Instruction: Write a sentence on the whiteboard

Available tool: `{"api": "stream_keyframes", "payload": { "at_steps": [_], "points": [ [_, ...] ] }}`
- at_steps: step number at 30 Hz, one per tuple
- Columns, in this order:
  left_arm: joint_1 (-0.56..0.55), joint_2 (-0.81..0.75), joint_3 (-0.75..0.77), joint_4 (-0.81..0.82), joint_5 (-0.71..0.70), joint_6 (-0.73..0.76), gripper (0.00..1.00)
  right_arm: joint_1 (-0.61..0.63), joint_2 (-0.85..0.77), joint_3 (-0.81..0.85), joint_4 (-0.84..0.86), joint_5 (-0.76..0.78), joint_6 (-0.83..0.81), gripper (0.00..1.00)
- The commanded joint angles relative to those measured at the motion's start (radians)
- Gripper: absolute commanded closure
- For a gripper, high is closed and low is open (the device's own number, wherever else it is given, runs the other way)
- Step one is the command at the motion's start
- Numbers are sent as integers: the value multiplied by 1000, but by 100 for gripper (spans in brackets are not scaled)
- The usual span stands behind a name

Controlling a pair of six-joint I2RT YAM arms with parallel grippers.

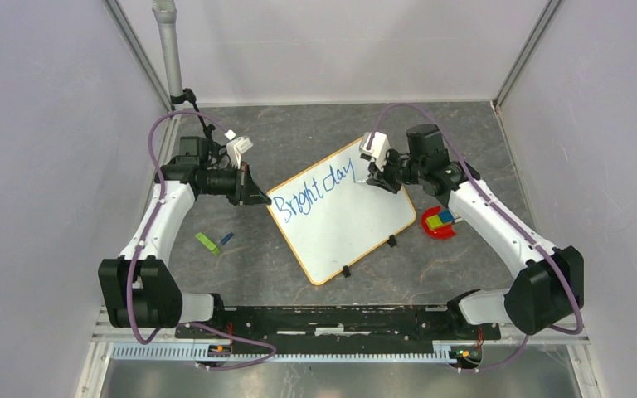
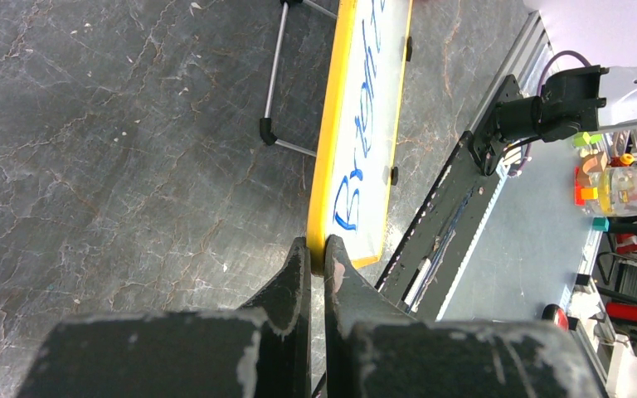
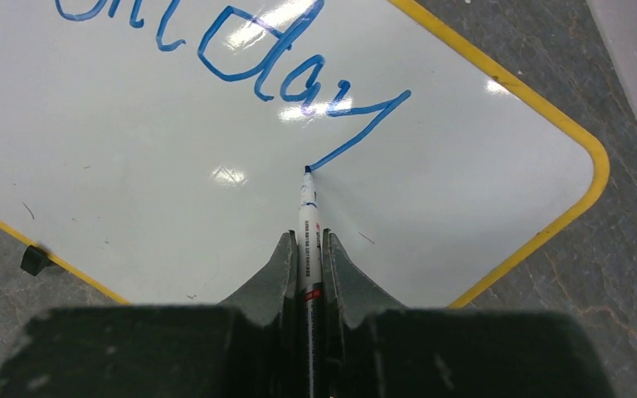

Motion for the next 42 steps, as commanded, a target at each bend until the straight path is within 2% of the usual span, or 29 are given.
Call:
{"api": "stream_keyframes", "payload": {
  "at_steps": [1,8,14,22,42],
  "points": [
    [-25,-2,5,-21,-28,105,98,32,-18,-19,-27,-21,-12,100],
    [-26,6,8,-22,-25,107,98,65,6,99,-55,-44,9,100],
    [-28,1,0,-19,-23,111,98,37,11,205,-141,-62,-9,100],
    [-35,-11,-4,-13,-31,100,98,-73,8,175,-37,-44,24,100],
    [-40,-3,-6,-13,-45,102,98,-78,88,162,34,6,27,100]
  ]
}}
